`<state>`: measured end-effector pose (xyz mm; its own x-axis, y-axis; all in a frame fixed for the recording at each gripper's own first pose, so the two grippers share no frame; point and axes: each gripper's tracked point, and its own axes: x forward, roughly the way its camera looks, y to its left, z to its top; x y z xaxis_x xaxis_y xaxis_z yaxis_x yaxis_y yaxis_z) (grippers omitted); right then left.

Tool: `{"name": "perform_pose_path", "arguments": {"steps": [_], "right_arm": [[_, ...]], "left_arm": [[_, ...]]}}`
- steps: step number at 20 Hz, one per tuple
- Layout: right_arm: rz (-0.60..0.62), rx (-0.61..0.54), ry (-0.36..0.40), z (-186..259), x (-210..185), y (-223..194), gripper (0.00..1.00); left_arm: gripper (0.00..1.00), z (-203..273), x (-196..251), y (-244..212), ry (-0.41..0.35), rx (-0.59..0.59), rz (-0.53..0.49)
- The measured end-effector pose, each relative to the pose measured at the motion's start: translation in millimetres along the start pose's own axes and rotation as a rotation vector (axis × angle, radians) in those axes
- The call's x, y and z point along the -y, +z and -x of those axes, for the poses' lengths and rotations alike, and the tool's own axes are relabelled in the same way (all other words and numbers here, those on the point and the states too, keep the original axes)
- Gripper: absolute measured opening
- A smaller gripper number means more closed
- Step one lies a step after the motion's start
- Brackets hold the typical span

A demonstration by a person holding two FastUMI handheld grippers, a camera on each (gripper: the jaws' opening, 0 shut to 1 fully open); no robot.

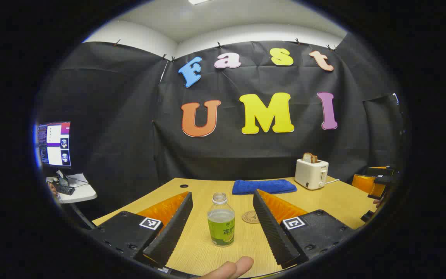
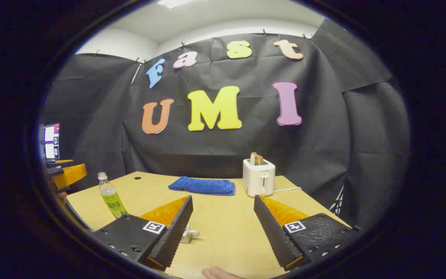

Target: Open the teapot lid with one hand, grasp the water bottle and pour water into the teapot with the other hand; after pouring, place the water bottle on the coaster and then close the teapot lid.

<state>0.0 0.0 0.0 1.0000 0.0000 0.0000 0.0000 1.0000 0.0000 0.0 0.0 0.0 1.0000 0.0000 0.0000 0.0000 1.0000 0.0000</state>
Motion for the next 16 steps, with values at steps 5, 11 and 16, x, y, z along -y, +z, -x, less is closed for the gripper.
{"name": "perform_pose_path", "arguments": {"steps": [5, 11, 16], "right_arm": [[-0.014, 0.007, 0.024, -3.4, -9.1, -2.7, 0.95], [0.042, 0.023, 0.024, -5.7, -19.8, -6.6, 0.95], [0.039, 0.02, 0.036, -7.1, -19.8, -8.4, 0.96]], "left_arm": [[0.98, -1.8, -3.8, -1.8, 0.003, -0.005, -0.006], [0.97, -7.1, -12.4, -9.6, 0.019, -0.027, 0.015], [0.97, -8.5, -14.5, -12.2, 0.02, -0.033, 0.016]]}}
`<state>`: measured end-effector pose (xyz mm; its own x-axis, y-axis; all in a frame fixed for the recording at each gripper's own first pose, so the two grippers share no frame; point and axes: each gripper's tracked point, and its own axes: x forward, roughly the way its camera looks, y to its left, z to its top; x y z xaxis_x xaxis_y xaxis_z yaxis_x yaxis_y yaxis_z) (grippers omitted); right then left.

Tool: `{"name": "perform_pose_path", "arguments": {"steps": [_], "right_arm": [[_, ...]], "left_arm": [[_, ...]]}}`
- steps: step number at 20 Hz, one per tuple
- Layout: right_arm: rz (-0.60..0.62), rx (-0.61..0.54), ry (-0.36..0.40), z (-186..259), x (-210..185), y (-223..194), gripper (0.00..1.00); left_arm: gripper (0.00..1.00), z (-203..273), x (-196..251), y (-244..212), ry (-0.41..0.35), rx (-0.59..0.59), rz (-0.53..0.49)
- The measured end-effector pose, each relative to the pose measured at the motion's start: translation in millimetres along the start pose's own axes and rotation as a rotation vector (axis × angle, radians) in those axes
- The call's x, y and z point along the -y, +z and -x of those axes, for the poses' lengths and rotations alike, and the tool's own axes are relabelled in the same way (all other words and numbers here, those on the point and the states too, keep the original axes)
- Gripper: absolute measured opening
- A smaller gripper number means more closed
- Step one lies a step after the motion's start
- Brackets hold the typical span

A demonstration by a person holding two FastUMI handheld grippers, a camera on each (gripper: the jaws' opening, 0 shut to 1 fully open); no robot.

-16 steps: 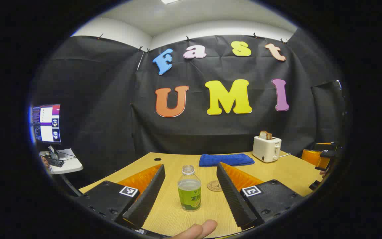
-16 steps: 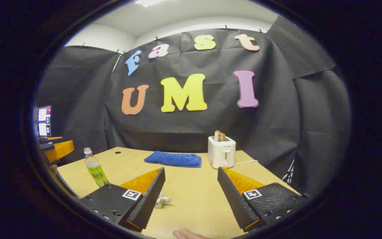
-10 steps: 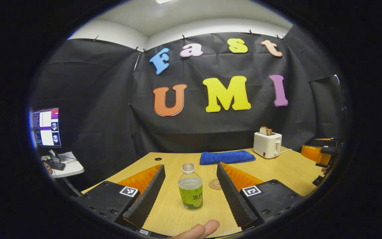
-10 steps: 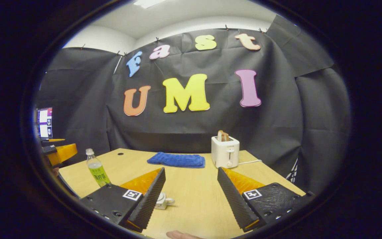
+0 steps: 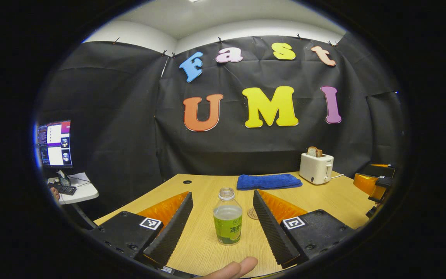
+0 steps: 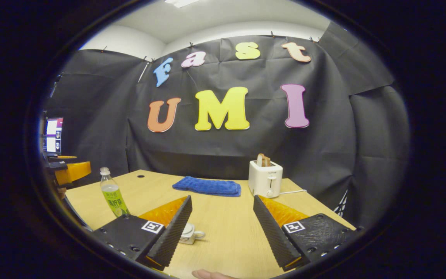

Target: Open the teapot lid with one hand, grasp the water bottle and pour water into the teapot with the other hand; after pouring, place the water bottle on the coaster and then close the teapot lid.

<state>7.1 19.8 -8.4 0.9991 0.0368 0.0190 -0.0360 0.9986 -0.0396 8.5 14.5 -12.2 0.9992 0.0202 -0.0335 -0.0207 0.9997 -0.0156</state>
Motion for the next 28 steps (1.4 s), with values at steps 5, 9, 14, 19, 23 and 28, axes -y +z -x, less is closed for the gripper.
{"name": "perform_pose_path", "arguments": {"steps": [5, 9, 14, 19, 23, 28], "right_arm": [[0.022, 0.023, 0.031, -6.8, -8.6, -2.6, 0.96], [0.088, 0.086, 0.132, -23.4, -38.9, -10.0, 0.96], [0.071, 0.004, 0.193, -49.4, -63.5, -53.3, 0.95], [-0.051, -0.062, 0.178, -69.6, -76.7, -79.3, 0.95], [-0.051, -0.1, 0.163, -84.6, -87.9, -98.5, 0.84], [-0.048, -0.123, 0.169, -94.6, -95.2, -112.1, 0.54]], "left_arm": [[0.98, -2.9, -0.8, -2.4, 0.001, -0.006, -0.017], [0.97, -2.8, -7.1, -1.0, 0.011, -0.003, -0.003], [0.97, -4.2, -9.5, -4.1, 0.006, -0.012, -0.006], [0.97, -7.3, -23.0, -4.0, 0.027, -0.017, 0.013], [0.97, -10.4, -21.6, -7.4, 0.015, -0.023, 0.019], [0.98, -12.4, -20.4, -10.0, 0.01, -0.025, 0.015]]}}
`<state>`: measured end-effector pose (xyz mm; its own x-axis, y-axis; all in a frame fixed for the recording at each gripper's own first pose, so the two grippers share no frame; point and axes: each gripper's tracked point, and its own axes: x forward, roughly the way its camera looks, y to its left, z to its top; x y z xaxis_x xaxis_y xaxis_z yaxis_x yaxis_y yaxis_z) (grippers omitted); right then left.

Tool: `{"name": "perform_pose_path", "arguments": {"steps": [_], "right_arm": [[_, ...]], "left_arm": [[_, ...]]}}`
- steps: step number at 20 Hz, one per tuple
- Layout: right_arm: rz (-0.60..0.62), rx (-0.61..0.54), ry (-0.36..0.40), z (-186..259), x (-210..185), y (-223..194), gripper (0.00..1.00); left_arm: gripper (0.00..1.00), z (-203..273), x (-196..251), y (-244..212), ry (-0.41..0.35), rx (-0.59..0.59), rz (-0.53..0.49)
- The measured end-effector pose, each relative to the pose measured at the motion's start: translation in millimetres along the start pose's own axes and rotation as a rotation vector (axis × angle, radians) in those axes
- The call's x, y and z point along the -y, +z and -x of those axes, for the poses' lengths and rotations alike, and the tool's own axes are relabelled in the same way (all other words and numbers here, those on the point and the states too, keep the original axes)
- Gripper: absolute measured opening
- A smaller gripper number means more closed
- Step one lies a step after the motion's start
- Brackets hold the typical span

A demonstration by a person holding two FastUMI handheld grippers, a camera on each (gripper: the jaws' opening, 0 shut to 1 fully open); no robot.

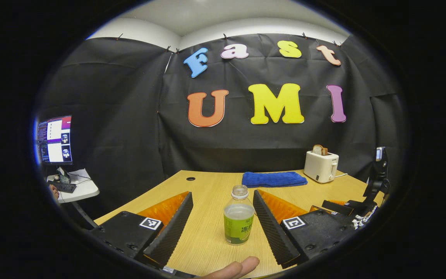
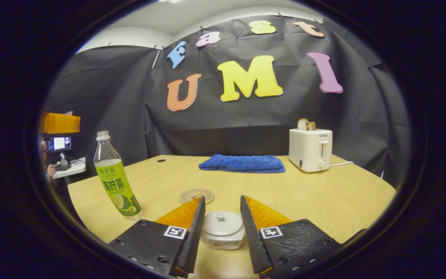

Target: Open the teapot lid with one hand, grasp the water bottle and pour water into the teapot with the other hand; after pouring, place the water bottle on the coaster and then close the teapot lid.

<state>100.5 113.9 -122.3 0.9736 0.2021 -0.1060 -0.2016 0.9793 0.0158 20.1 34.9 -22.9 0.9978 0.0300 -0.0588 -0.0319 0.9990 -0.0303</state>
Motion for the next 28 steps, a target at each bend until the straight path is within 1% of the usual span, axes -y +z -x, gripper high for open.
{"name": "perform_pose_path", "arguments": {"steps": [1, 2, 3, 4, 9, 12, 14, 16, 18, 20, 21, 22, 23, 25, 26, 28], "right_arm": [[0.001, -0.015, 0.014, 0.1, -3.4, -4.1, 0.49], [-0.005, -0.019, 0.018, -0.3, -4.1, -5.4, 0.51], [-0.007, -0.017, 0.012, -0.6, -3.7, -4.4, 0.35], [-0.002, -0.018, 0.015, -1.3, -4.0, -6.7, 0.33], [0.051, -0.02, 0.026, -0.7, -1.4, -6.4, 0.33], [0.012, -0.021, 0.033, -1.2, -1.5, -6.4, 0.33], [0.035, -0.018, 0.027, -2.5, -1.7, -7.5, 0.33], [0.033, -0.014, 0.045, -3.2, -3.8, -7.1, 0.33], [0.028, -0.019, 0.041, -5.3, -3.8, -5.8, 0.04], [0.018, -0.01, 0.047, -4.8, -3.2, -4.3, 0.04], [0.02, -0.002, 0.052, -4.6, -3.4, -0.3, 0.0], [0.029, -0.007, 0.052, -4.5, -3.4, -3.3, 0.0], [0.027, 0.001, 0.058, -3.4, -4.2, 2.0, 0.0], [0.037, 0.045, 0.06, 3.3, -4.4, 19.8, 0.0], [0.049, 0.065, 0.073, 8.9, -7.2, 26.6, 0.0], [0.057, 0.095, 0.06, 19.0, -1.5, 40.0, 0.0]], "left_arm": [[0.98, 0.6, 1.6, 0.7, -0.003, 0.001, -0.001], [0.98, 0.1, 4.1, 1.7, -0.011, 0.004, -0.001], [0.98, 0.2, 6.9, 1.9, -0.02, 0.007, 0.0], [0.98, 1.3, 8.6, 2.1, -0.026, 0.01, 0.0], [0.98, 0.0, 7.5, 3.1, -0.02, 0.016, 0.013], [0.98, -0.2, 5.6, 2.2, -0.022, 0.01, 0.027], [0.98, -0.4, 6.8, 2.5, -0.029, 0.012, 0.029], [0.97, -1.0, 8.3, 1.4, -0.045, 0.011, 0.029], [0.97, -0.8, 10.6, 1.8, -0.062, 0.012, 0.031], [0.97, -2.7, 11.2, 0.4, -0.082, 0.012, 0.032], [0.98, -3.4, 12.0, -0.4, -0.088, 0.009, 0.031], [0.95, -4.2, 10.6, -2.3, -0.092, 0.002, 0.031], [0.97, -4.1, 10.3, -4.6, -0.096, -0.004, 0.033], [0.98, -2.6, 10.3, -3.9, -0.106, 0.0, 0.026], [0.98, -3.5, 10.0, -3.2, -0.106, 0.004, 0.021], [0.98, -5.7, 9.5, -4.0, -0.101, -0.002, 0.021]]}}
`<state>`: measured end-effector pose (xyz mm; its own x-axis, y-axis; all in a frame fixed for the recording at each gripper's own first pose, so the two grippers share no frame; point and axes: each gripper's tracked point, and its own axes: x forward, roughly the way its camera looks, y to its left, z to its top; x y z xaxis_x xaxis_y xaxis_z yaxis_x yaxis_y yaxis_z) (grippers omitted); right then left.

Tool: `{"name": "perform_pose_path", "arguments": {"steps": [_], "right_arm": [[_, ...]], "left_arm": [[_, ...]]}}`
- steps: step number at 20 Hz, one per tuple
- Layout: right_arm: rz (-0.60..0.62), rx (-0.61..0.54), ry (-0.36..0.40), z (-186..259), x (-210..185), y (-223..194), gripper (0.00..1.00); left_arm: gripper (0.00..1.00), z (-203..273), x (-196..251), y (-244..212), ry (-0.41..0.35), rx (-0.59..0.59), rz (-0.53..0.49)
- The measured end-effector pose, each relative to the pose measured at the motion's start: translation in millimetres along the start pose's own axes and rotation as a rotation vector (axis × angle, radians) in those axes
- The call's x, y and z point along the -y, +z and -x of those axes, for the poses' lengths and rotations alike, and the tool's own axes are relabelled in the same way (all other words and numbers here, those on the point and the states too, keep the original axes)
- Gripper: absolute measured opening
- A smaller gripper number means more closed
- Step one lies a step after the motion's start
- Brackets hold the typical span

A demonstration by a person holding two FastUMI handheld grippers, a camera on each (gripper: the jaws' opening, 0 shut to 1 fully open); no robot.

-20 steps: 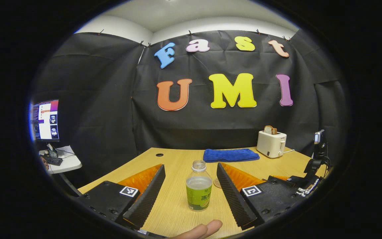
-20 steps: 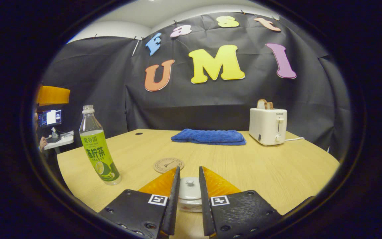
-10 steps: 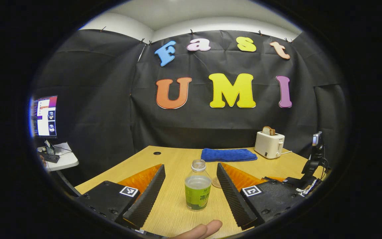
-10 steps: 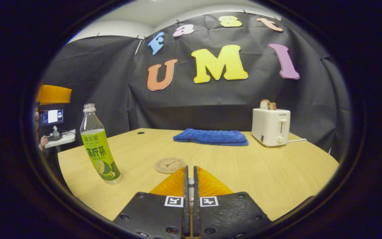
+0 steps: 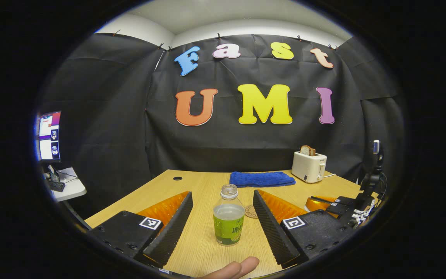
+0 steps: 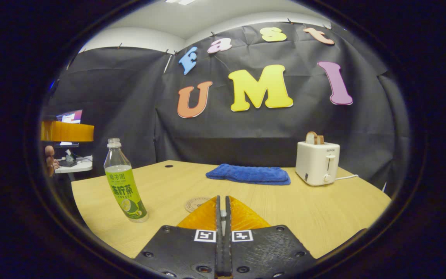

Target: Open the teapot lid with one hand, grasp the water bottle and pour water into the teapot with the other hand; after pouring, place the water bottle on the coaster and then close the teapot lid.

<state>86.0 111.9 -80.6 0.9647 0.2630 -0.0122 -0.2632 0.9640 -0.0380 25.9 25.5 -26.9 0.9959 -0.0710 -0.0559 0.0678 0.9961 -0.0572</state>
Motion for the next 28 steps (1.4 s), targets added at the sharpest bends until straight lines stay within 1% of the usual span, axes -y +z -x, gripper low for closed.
{"name": "perform_pose_path", "arguments": {"steps": [4, 6, 8, 9, 12, 15, 17, 21, 22, 24, 25, 26, 28], "right_arm": [[-0.039, 0.009, 0.033, 30.3, -0.9, 8.4, 0.0], [-0.04, 0.01, 0.021, 43.2, 8.0, 10.6, 0.0], [-0.057, -0.002, 0.004, 50.2, 15.6, 14.7, 0.0], [-0.066, 0.007, 0.014, 54.7, 15.2, 20.8, 0.0], [-0.039, 0.025, -0.025, 58.0, 29.6, 30.1, 0.0], [-0.053, 0.033, -0.041, 59.2, 36.7, 33.6, 0.0], [-0.049, 0.029, -0.04, 58.0, 37.2, 31.8, 0.0], [-0.034, 0.022, -0.049, 58.3, 38.7, 30.2, 0.0], [-0.033, 0.022, -0.051, 58.5, 39.5, 30.7, 0.0], [-0.037, 0.028, -0.054, 60.7, 40.7, 34.8, 0.0], [-0.038, 0.03, -0.053, 62.3, 42.1, 36.8, 0.0], [-0.04, 0.035, -0.055, 64.6, 42.9, 38.7, 0.0], [-0.04, 0.044, -0.058, 67.2, 47.0, 43.6, 0.0]], "left_arm": [[0.98, -4.5, 5.3, -4.4, -0.029, 0.001, 0.0], [0.98, -11.1, 10.0, -12.7, -0.05, -0.009, 0.003], [0.98, -21.7, 7.5, -22.9, -0.046, -0.019, 0.001], [0.98, -28.1, 7.7, -29.8, -0.045, -0.025, 0.004], [0.98, -48.0, 8.1, -55.9, -0.046, -0.057, -0.002], [0.98, -63.4, 15.6, -67.0, -0.085, -0.002, -0.008], [0.98, -71.3, 19.5, -78.7, -0.104, 0.006, -0.002], [0.98, -77.7, 14.7, -82.1, -0.087, 0.036, 0.047], [0.98, -78.8, 14.5, -85.2, -0.082, 0.021, 0.046], [0.96, -76.7, 19.0, -84.0, -0.094, 0.033, 0.027], [0.86, -74.4, 18.9, -82.6, -0.095, 0.034, 0.019], [0.8, -76.2, 19.5, -84.4, -0.094, 0.025, 0.008], [0.78, -72.4, 23.6, -84.9, -0.09, 0.002, -0.015]]}}
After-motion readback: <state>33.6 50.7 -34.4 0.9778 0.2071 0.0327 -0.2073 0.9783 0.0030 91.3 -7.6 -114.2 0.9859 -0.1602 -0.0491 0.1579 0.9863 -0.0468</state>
